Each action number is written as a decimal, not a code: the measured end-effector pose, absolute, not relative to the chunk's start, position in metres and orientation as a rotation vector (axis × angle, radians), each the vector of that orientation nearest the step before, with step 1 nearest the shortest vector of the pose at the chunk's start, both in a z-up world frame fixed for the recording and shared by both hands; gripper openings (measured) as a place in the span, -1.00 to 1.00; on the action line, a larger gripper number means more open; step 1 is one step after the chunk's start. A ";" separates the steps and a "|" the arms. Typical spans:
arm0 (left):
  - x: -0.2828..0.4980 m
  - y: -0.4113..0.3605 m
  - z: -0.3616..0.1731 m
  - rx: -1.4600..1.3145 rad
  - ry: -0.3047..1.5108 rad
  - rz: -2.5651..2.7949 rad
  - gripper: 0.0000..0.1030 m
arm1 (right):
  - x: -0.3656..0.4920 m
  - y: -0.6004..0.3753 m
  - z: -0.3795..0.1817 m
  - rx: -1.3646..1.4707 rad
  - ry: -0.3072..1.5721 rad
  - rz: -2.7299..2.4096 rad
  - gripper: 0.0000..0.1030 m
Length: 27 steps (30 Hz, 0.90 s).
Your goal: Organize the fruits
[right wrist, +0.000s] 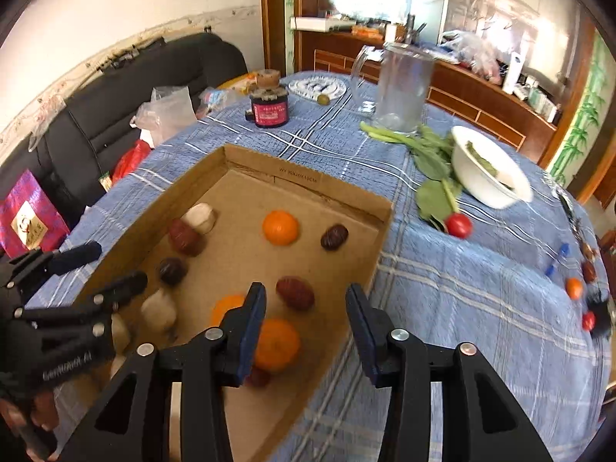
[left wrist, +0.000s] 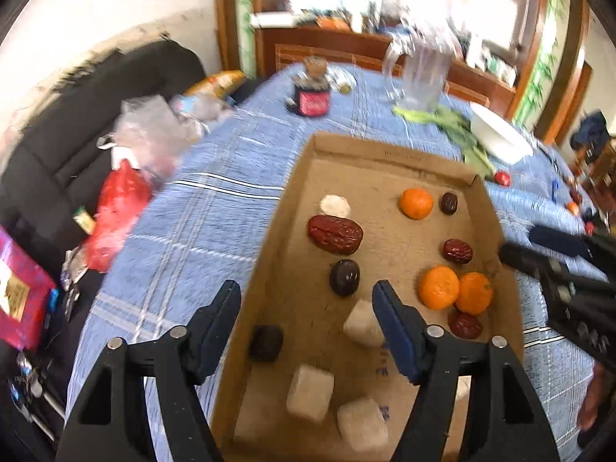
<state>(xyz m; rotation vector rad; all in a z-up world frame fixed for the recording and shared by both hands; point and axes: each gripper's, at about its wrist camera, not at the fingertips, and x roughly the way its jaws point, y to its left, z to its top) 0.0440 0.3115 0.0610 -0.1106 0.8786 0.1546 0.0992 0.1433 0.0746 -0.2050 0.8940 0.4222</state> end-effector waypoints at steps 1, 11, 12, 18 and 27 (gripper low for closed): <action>0.034 0.310 0.065 -0.123 0.853 0.164 0.42 | 0.086 0.138 0.078 -0.190 0.878 0.423 0.23; -0.076 0.263 0.078 -0.162 0.704 0.340 0.83 | -0.041 0.084 0.075 -0.245 0.738 0.382 0.75; -0.082 0.260 0.077 -0.157 0.705 0.351 0.83 | -0.047 0.079 0.073 -0.238 0.744 0.383 0.75; -0.116 0.237 0.078 -0.057 0.677 0.383 0.83 | -0.077 0.057 0.068 -0.160 0.752 0.361 0.76; -0.132 0.243 0.071 -0.046 0.652 0.285 0.83 | -0.099 0.061 0.070 -0.114 0.730 0.277 0.79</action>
